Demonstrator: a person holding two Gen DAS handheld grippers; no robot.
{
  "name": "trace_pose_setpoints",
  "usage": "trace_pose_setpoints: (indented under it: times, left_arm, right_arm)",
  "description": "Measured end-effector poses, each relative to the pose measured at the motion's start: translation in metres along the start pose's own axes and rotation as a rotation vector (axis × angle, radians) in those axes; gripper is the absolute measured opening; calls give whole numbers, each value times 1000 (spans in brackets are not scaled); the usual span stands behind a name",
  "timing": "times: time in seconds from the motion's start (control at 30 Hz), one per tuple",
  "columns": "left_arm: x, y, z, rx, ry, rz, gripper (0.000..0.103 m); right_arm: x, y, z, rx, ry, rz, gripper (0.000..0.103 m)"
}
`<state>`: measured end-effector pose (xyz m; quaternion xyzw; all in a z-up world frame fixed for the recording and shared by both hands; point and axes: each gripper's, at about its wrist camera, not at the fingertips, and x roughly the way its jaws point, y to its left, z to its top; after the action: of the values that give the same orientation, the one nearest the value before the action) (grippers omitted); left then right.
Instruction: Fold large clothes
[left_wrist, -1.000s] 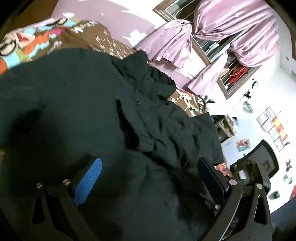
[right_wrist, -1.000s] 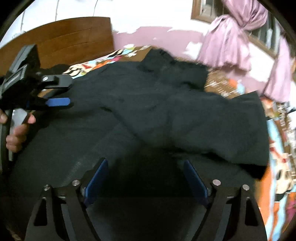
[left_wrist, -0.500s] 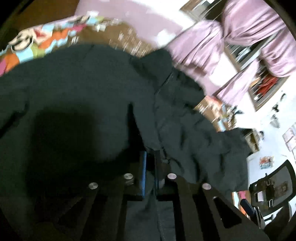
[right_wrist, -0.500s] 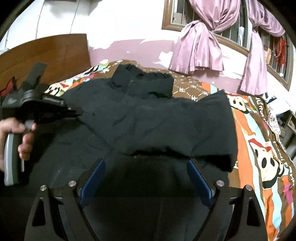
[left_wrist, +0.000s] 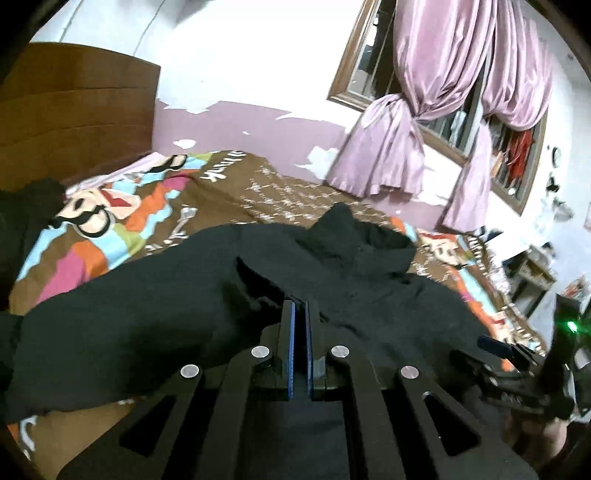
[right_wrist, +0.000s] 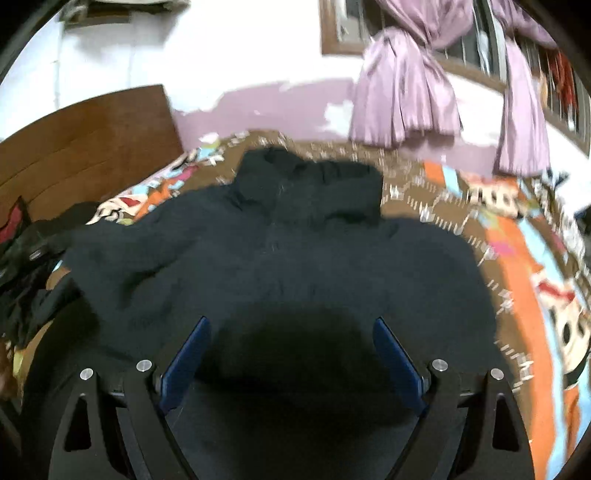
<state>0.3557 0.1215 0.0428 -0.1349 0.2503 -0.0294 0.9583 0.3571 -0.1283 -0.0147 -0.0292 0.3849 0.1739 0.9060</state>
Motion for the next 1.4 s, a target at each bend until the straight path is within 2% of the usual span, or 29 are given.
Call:
trace_pose_setpoints:
  times: [0.07,0.2,0.4,0.47,0.53,0.6,0.67,0.73,0.8,0.9,1.0,1.1,1.17,1.27,1.4]
  left_arm:
    - [4,4,-11,30,6,56,3]
    - [25,15,-32,38,98,81,3]
    - [28,31,-37,-38,122,27,6]
    - [22,33,-37,-35,128,41,7]
    - [14,36,-35,-32,138,58,15]
    - [1,44,-34,-47,141,62,45]
    - [-21,61,-35,-96,120,31,54]
    - [-45,78,-36,-129,107,21,60]
    - [-74,99,-37,-153,91,77,64]
    - [-115,136,-40,-194,62,211,67]
    - [-147,177,-42,-269,-12,366,80]
    - [-166,218,-50,-376,-91,482,80]
    - [-176,237,-62,-416,-146,546,80]
    - [-178,253,-72,-440,-135,592,80]
    - [-166,270,-73,-481,-94,569,80]
  right_arm:
    - [25,-3,-5,45,53,-3,89]
    - [67,-8,-25,79,168,-32,90]
    - [79,4,-32,-6,181,-108,95]
    - [77,3,-33,-6,172,-107,95]
    - [74,0,-35,1,150,-90,97]
    - [69,-2,-37,11,132,-77,98]
    - [63,0,-39,16,122,-74,98]
    - [58,4,-40,12,121,-79,98]
    - [53,11,-40,10,125,-80,98]
    - [44,28,-36,10,129,-37,98]
    - [35,56,-29,-25,107,16,98]
    - [27,88,-19,-93,76,46,98]
    - [21,110,-9,-98,46,108,98]
    - [22,132,5,-115,24,141,98]
    - [41,154,22,-121,3,109,98]
